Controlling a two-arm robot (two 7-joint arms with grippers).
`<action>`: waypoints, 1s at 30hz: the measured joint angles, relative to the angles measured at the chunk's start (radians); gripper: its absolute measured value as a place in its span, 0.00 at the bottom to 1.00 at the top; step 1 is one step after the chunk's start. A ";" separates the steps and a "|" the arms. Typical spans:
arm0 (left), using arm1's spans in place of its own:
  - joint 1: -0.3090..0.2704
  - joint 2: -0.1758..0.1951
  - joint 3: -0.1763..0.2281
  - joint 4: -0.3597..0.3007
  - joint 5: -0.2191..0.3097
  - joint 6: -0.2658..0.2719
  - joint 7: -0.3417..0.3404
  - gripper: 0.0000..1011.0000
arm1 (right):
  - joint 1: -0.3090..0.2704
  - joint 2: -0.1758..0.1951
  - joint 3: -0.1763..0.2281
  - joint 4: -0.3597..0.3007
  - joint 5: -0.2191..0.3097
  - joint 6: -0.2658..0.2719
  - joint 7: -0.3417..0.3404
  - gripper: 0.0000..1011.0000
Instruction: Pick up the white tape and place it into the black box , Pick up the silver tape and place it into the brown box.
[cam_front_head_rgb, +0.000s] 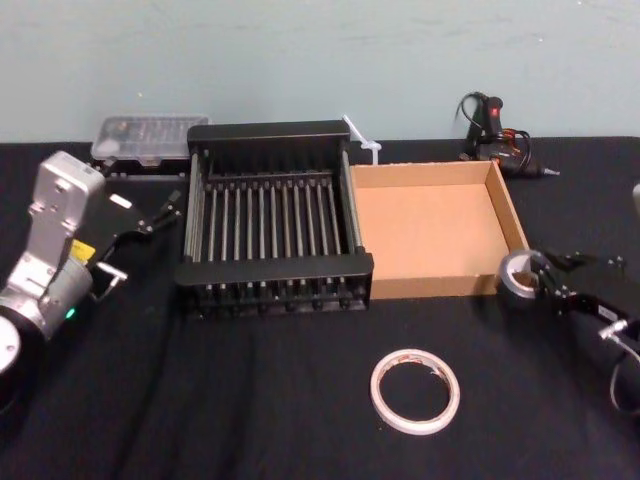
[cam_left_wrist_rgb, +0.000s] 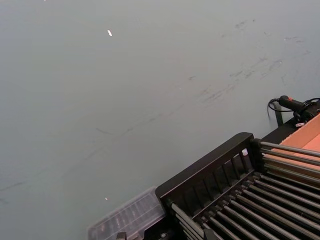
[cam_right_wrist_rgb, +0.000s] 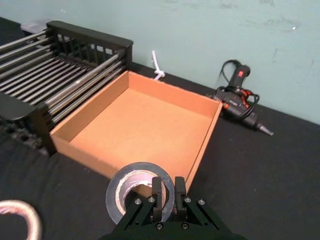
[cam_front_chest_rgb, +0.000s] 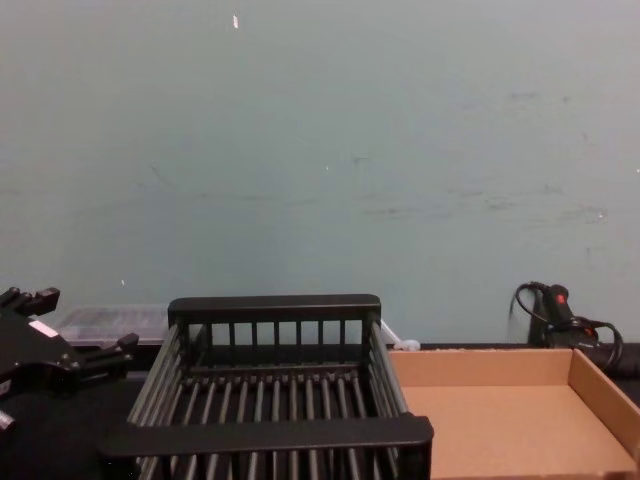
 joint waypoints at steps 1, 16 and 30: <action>0.000 0.000 0.000 0.000 0.000 0.000 0.000 0.99 | 0.010 -0.004 -0.003 0.008 -0.004 -0.001 -0.001 0.16; 0.000 0.000 0.000 0.000 0.000 0.000 0.000 0.99 | 0.173 -0.090 -0.054 0.168 -0.072 -0.003 0.002 0.16; 0.000 0.000 0.000 0.000 0.000 0.000 0.000 0.99 | 0.272 -0.156 -0.087 0.274 -0.111 -0.017 0.018 0.16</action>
